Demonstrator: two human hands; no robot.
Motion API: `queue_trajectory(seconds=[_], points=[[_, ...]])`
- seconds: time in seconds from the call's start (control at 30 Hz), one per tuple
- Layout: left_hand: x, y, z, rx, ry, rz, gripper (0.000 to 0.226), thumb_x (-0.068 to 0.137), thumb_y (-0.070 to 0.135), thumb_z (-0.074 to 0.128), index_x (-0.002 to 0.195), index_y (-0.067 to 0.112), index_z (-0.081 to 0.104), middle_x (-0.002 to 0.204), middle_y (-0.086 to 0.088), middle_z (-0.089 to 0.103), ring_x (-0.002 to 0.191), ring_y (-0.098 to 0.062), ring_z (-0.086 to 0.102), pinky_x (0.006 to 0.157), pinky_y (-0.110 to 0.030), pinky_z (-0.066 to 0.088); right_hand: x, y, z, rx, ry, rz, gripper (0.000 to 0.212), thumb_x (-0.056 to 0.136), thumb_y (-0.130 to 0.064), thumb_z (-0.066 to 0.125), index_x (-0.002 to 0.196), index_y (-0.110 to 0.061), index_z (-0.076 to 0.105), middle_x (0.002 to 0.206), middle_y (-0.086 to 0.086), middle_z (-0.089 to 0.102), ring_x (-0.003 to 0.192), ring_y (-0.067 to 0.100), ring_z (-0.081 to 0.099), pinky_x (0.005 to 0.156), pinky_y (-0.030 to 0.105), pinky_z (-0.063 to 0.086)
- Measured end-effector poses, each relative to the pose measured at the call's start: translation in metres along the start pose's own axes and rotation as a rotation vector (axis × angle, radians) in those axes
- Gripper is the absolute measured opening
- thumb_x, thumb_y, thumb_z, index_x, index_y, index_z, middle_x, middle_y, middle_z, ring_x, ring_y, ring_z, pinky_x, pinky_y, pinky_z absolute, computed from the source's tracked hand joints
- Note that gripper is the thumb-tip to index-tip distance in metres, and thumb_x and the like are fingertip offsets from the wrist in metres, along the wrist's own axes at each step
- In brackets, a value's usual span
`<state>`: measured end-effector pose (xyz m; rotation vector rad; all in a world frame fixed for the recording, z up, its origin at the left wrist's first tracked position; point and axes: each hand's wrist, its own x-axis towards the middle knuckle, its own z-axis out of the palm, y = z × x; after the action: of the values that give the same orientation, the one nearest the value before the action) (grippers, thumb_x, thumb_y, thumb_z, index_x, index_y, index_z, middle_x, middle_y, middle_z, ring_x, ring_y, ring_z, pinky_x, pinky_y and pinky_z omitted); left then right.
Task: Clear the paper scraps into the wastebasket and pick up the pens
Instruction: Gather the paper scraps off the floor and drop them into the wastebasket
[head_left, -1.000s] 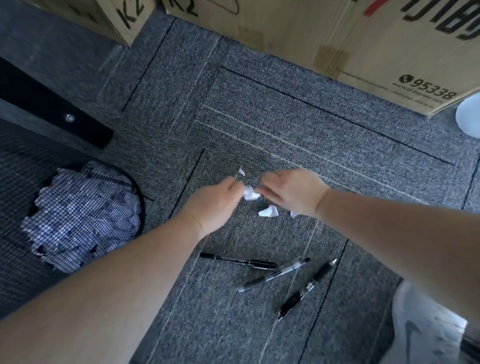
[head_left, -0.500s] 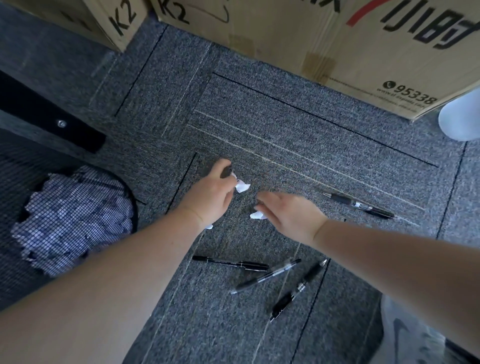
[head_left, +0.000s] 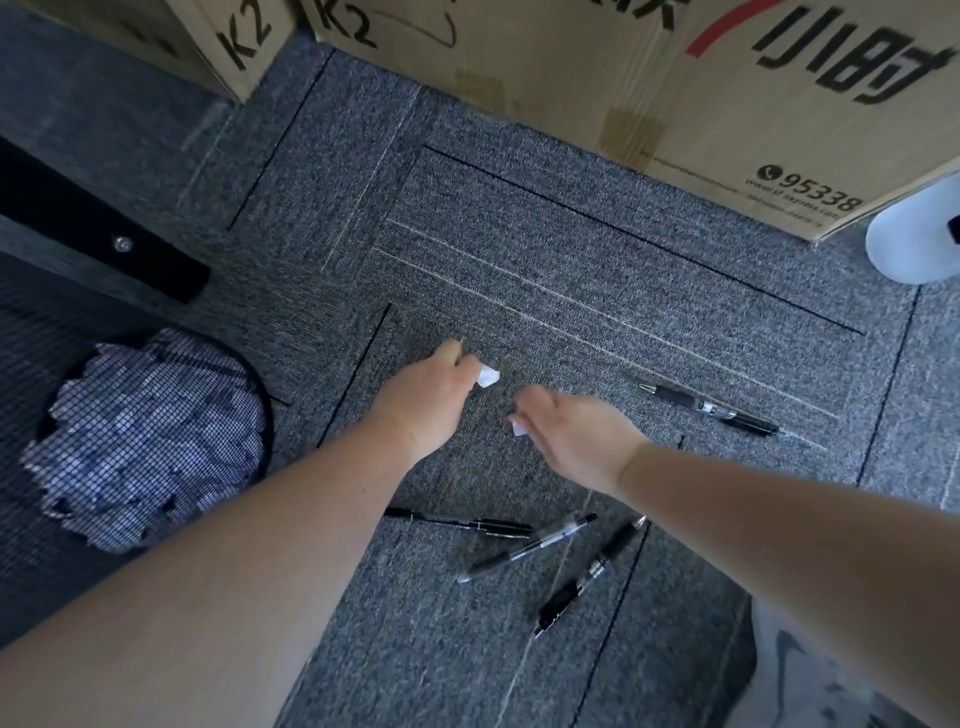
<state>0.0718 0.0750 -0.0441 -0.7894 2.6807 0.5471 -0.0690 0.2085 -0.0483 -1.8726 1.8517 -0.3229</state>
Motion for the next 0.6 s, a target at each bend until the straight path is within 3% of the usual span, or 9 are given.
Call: queue_trajectory(seconds=[0.07,0.2,0.37,0.5,0.6], points=[[-0.009,-0.001,-0.001,-0.054,0.018,-0.041,0.025,0.09,0.002,0.05,0.115,0.004,0.051,0.109,-0.012,0.05,0.056,-0.014,0.051,0.051,-0.026,0.049,0.001,0.006,-0.009,0.048,0.042,0.141,0.036,0.097,-0.036,0.027,0.094,-0.008,0.05,0.06,0.001,0.052,0.046,0.019,0.055,0.04,0.029,0.048],[-0.034,-0.007,-0.005,-0.133,0.067,-0.102,0.02,0.093,0.003,0.047,0.111,-0.001,0.054,0.111,-0.018,0.051,0.048,-0.009,0.037,0.044,-0.017,0.028,-0.004,0.019,-0.018,0.088,0.001,0.323,0.025,0.099,-0.032,0.035,0.093,-0.01,0.046,0.062,-0.002,0.053,0.048,0.016,0.055,0.042,0.024,0.044],[-0.061,-0.013,-0.008,-0.153,0.078,-0.124,0.015,0.093,0.006,0.046,0.104,0.0,0.054,0.103,-0.013,0.052,0.058,-0.014,0.043,0.053,-0.024,0.031,-0.011,0.011,-0.022,0.045,-0.106,0.353,0.026,0.099,-0.035,0.037,0.091,-0.01,0.043,0.067,0.004,0.055,0.052,0.021,0.056,0.047,0.03,0.048],[-0.077,-0.012,0.0,-0.215,0.083,-0.139,0.008,0.091,0.005,0.047,0.091,0.001,0.055,0.09,-0.012,0.054,0.056,-0.014,0.039,0.051,-0.023,0.026,-0.012,0.001,-0.022,0.023,-0.133,0.344,0.025,0.1,-0.036,0.033,0.089,-0.013,0.038,0.06,0.001,0.051,0.048,0.02,0.053,0.045,0.032,0.049],[-0.084,-0.014,0.01,-0.242,0.051,-0.173,0.01,0.091,0.005,0.046,0.092,0.003,0.055,0.089,-0.007,0.053,0.052,-0.011,0.035,0.047,-0.023,0.024,-0.014,-0.001,-0.019,0.006,-0.121,0.331,0.017,0.1,-0.026,0.035,0.093,-0.011,0.041,0.06,-0.002,0.046,0.049,0.019,0.051,0.044,0.029,0.043]])
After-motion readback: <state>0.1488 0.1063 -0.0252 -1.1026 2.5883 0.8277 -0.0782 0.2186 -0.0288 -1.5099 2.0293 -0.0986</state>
